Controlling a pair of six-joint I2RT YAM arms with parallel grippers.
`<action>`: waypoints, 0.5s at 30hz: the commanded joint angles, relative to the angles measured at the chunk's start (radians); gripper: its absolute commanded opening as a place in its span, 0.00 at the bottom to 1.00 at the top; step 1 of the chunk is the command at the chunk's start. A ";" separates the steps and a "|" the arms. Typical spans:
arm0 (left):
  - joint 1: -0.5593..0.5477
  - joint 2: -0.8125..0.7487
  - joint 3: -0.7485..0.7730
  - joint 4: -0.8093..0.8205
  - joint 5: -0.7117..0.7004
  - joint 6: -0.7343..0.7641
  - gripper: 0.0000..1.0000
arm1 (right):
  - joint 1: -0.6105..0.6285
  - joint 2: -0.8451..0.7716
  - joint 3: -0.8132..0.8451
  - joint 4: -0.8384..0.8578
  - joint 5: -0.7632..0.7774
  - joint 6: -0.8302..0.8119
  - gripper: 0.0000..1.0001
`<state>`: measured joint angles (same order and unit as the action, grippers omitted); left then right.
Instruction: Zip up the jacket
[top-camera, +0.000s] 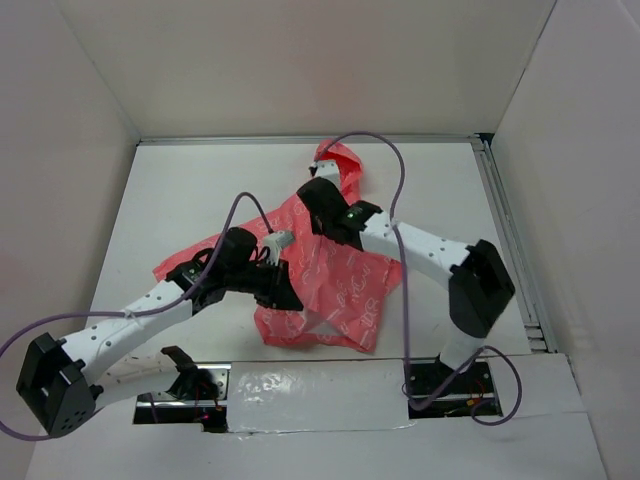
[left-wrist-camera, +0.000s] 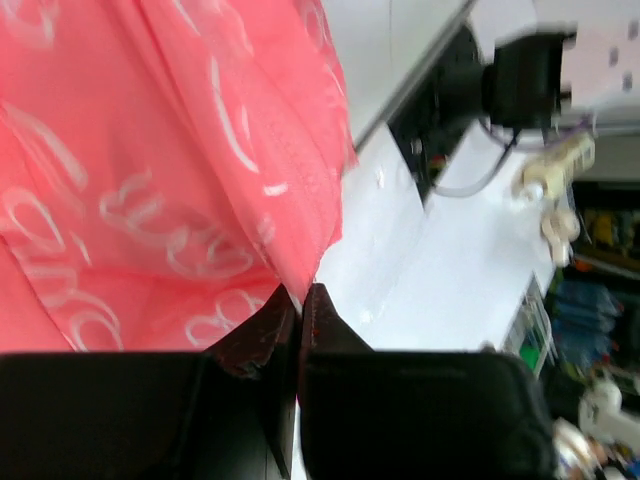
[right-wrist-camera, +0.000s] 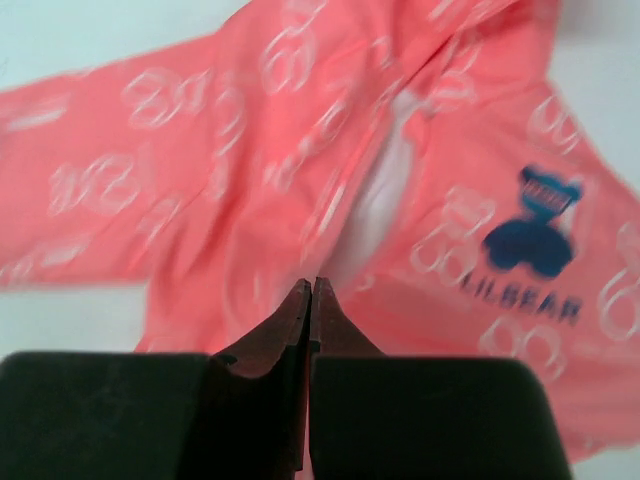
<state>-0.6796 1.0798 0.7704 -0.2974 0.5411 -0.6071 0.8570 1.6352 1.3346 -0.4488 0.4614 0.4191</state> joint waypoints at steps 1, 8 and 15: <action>-0.058 -0.089 -0.048 -0.178 0.241 -0.020 0.00 | -0.188 0.164 0.121 0.189 0.264 -0.083 0.00; -0.067 -0.158 -0.108 -0.163 0.305 -0.025 0.00 | -0.381 0.466 0.502 0.159 0.195 -0.100 0.00; -0.077 -0.132 -0.157 -0.160 0.306 -0.065 0.00 | -0.530 0.803 0.989 0.066 0.135 -0.105 0.00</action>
<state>-0.7414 0.9459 0.6285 -0.3935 0.7212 -0.6353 0.4274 2.3718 2.1296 -0.4107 0.5606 0.3168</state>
